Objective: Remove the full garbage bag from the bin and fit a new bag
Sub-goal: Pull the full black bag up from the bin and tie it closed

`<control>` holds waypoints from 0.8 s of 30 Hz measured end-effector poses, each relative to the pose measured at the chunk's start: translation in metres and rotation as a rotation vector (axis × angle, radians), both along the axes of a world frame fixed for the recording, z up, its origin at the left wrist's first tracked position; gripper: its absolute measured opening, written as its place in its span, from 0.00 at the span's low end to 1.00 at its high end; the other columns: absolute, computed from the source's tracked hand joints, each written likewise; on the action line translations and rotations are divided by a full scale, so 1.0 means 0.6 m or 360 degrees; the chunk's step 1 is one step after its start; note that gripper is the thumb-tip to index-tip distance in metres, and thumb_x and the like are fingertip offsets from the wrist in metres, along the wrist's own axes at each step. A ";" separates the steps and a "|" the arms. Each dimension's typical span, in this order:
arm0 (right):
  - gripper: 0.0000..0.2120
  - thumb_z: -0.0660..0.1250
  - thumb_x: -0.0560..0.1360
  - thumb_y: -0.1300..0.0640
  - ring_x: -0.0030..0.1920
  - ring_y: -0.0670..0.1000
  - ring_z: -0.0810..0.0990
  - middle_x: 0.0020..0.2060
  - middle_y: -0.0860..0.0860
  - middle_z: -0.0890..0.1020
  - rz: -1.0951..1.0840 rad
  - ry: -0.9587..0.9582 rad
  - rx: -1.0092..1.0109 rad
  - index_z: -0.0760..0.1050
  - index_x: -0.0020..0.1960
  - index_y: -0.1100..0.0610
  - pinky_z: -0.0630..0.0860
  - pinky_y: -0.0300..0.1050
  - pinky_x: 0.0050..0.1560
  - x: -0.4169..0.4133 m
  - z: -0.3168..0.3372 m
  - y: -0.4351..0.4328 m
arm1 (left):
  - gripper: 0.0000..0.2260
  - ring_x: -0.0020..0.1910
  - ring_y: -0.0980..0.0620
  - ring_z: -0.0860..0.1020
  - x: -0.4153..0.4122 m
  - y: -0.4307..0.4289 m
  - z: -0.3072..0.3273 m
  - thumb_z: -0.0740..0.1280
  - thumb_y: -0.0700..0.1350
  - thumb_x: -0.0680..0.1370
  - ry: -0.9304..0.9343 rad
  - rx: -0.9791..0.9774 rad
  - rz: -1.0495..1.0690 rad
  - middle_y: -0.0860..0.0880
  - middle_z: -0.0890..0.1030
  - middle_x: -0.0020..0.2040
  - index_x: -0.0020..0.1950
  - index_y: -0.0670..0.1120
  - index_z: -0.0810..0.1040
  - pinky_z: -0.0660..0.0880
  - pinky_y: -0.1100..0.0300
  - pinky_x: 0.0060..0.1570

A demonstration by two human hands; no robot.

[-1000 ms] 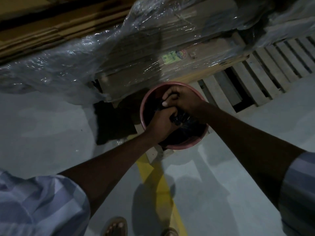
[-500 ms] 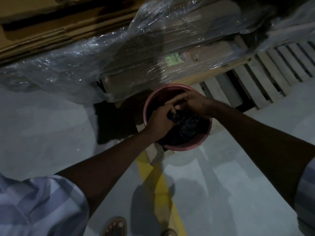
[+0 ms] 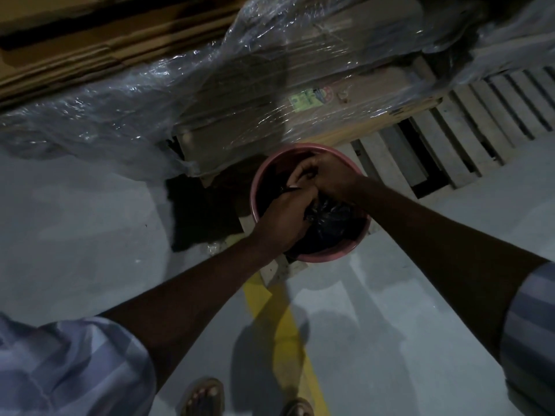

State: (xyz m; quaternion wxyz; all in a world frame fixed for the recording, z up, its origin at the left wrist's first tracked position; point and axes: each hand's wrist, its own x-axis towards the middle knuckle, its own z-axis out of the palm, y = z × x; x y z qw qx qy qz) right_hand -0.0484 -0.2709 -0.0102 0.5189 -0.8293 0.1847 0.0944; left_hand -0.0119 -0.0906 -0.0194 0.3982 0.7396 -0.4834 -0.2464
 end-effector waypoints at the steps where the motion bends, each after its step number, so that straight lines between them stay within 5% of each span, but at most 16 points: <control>1: 0.06 0.73 0.76 0.66 0.51 0.53 0.87 0.49 0.55 0.89 0.0039 0.0049 0.0024 0.86 0.52 0.62 0.83 0.47 0.57 0.002 0.003 -0.001 | 0.09 0.53 0.40 0.81 -0.001 0.004 0.001 0.66 0.29 0.75 -0.0041 -0.0002 -0.0053 0.39 0.83 0.54 0.54 0.37 0.76 0.78 0.45 0.50; 3: 0.07 0.71 0.79 0.63 0.53 0.47 0.86 0.51 0.51 0.89 0.0148 0.0167 0.0020 0.87 0.54 0.57 0.79 0.40 0.58 0.006 0.011 -0.003 | 0.11 0.55 0.41 0.81 -0.002 0.007 0.002 0.66 0.28 0.76 -0.0035 -0.0033 -0.0036 0.38 0.83 0.56 0.57 0.37 0.77 0.79 0.45 0.53; 6: 0.14 0.66 0.80 0.65 0.54 0.46 0.85 0.54 0.49 0.87 0.0305 0.0328 -0.0018 0.86 0.54 0.50 0.78 0.37 0.56 0.013 0.026 -0.003 | 0.16 0.55 0.49 0.81 -0.006 0.007 0.002 0.67 0.28 0.76 0.0110 -0.0036 0.0189 0.44 0.84 0.56 0.61 0.41 0.79 0.75 0.64 0.54; 9: 0.17 0.64 0.81 0.65 0.52 0.45 0.84 0.50 0.46 0.87 0.0301 0.0486 0.0089 0.85 0.50 0.46 0.78 0.40 0.52 0.010 0.034 -0.009 | 0.16 0.44 0.68 0.78 -0.004 0.008 0.001 0.68 0.29 0.73 0.0320 -0.0015 0.0524 0.58 0.80 0.42 0.47 0.52 0.75 0.68 0.77 0.43; 12: 0.17 0.68 0.78 0.67 0.55 0.47 0.83 0.51 0.45 0.86 0.0291 0.0600 0.0091 0.85 0.53 0.47 0.77 0.44 0.55 0.001 0.035 -0.020 | 0.14 0.38 0.61 0.75 0.007 0.003 -0.002 0.68 0.30 0.74 0.0403 0.0060 0.0770 0.53 0.77 0.38 0.42 0.49 0.73 0.68 0.67 0.39; 15: 0.13 0.74 0.74 0.65 0.53 0.46 0.84 0.50 0.47 0.88 0.0451 0.0642 -0.0134 0.87 0.54 0.52 0.78 0.42 0.54 -0.004 0.030 -0.017 | 0.07 0.48 0.47 0.79 0.017 0.001 -0.005 0.67 0.30 0.75 0.0396 0.0118 0.0768 0.44 0.81 0.45 0.47 0.41 0.78 0.70 0.64 0.43; 19: 0.06 0.75 0.75 0.59 0.51 0.51 0.85 0.48 0.53 0.88 0.0380 0.0544 -0.0388 0.87 0.52 0.56 0.81 0.52 0.58 -0.004 0.023 -0.012 | 0.08 0.51 0.44 0.80 0.019 -0.004 -0.006 0.66 0.29 0.75 0.0411 0.0146 0.0781 0.41 0.83 0.50 0.51 0.38 0.80 0.75 0.56 0.50; 24: 0.10 0.75 0.75 0.63 0.48 0.53 0.86 0.43 0.51 0.87 0.0247 0.0651 -0.0170 0.84 0.41 0.48 0.81 0.50 0.53 -0.006 0.029 -0.005 | 0.11 0.50 0.47 0.80 0.028 -0.014 -0.017 0.67 0.29 0.74 0.0575 0.0175 0.0918 0.48 0.82 0.46 0.49 0.45 0.81 0.75 0.56 0.52</control>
